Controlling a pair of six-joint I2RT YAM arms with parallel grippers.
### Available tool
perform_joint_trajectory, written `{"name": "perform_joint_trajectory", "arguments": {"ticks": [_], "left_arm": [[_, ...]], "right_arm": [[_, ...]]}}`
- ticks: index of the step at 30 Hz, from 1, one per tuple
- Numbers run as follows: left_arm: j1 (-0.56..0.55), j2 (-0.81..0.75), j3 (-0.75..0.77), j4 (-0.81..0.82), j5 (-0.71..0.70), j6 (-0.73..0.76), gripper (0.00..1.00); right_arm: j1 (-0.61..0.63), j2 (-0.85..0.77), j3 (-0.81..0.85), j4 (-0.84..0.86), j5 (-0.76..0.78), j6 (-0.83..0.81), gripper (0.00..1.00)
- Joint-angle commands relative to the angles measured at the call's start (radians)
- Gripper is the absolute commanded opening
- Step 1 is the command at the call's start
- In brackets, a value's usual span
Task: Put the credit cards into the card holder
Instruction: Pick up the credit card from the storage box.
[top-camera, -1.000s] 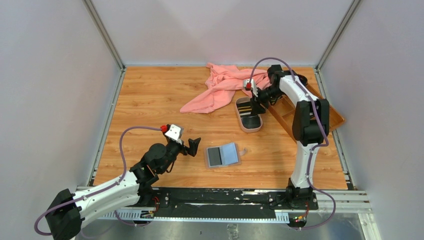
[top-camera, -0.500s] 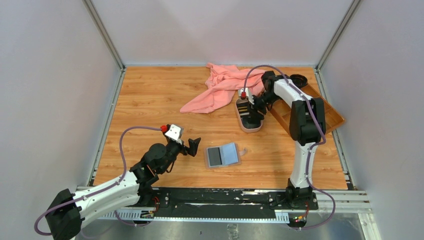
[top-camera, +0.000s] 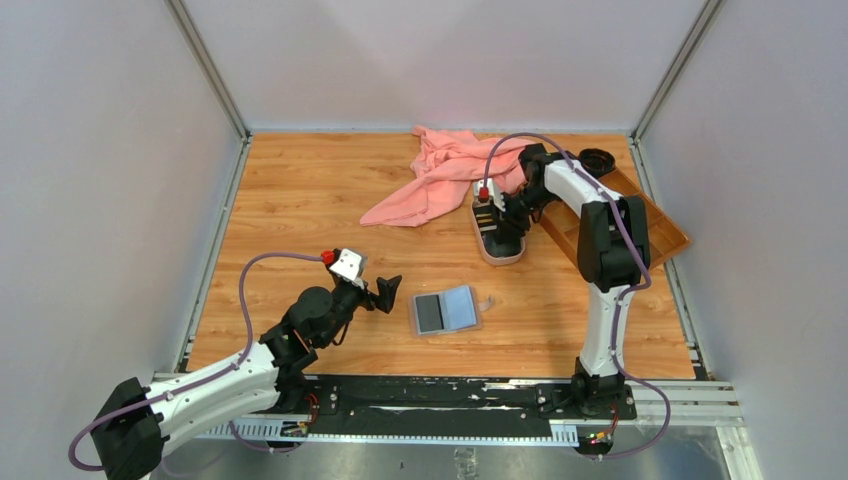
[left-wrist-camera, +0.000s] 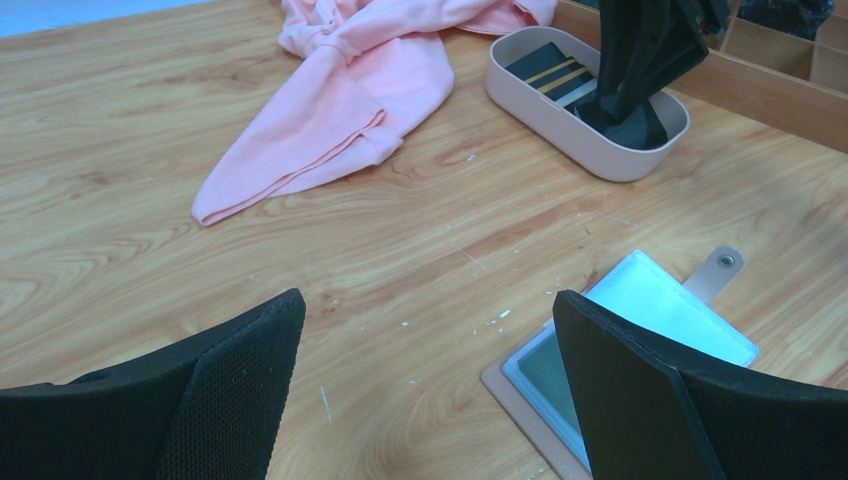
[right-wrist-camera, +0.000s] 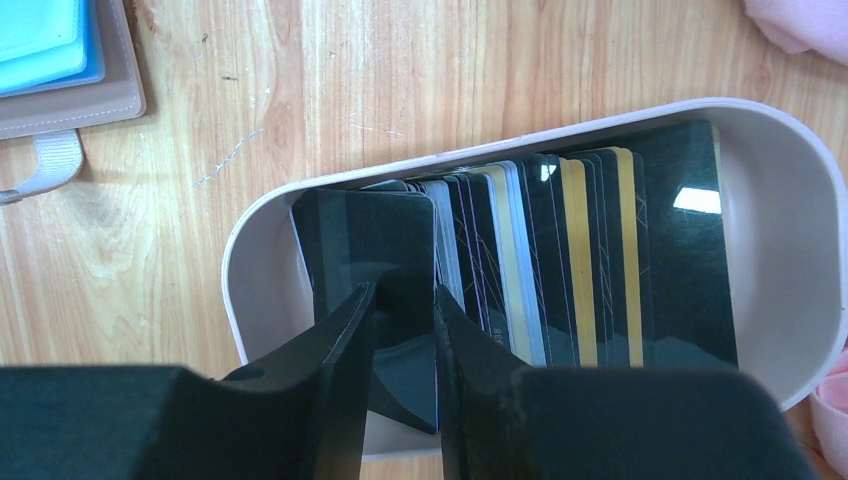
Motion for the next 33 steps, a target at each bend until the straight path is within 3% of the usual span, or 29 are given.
{"name": "perform_joint_trajectory", "arguments": {"ticks": [1,23,33], "left_arm": [[0.003,-0.01,-0.001,0.035,-0.019,0.012,1.0],[0.003,-0.004,0.003,0.035,-0.019,0.012,1.0],[0.003,-0.005,0.004,0.035,-0.019,0.012,1.0]], "right_arm": [[0.01,-0.021,-0.009,0.015,0.007,0.009,0.28],[-0.031,-0.056,-0.002,0.073,-0.026,0.083,0.01],[-0.063,-0.072,0.001,0.074,-0.071,0.099,0.0]]}}
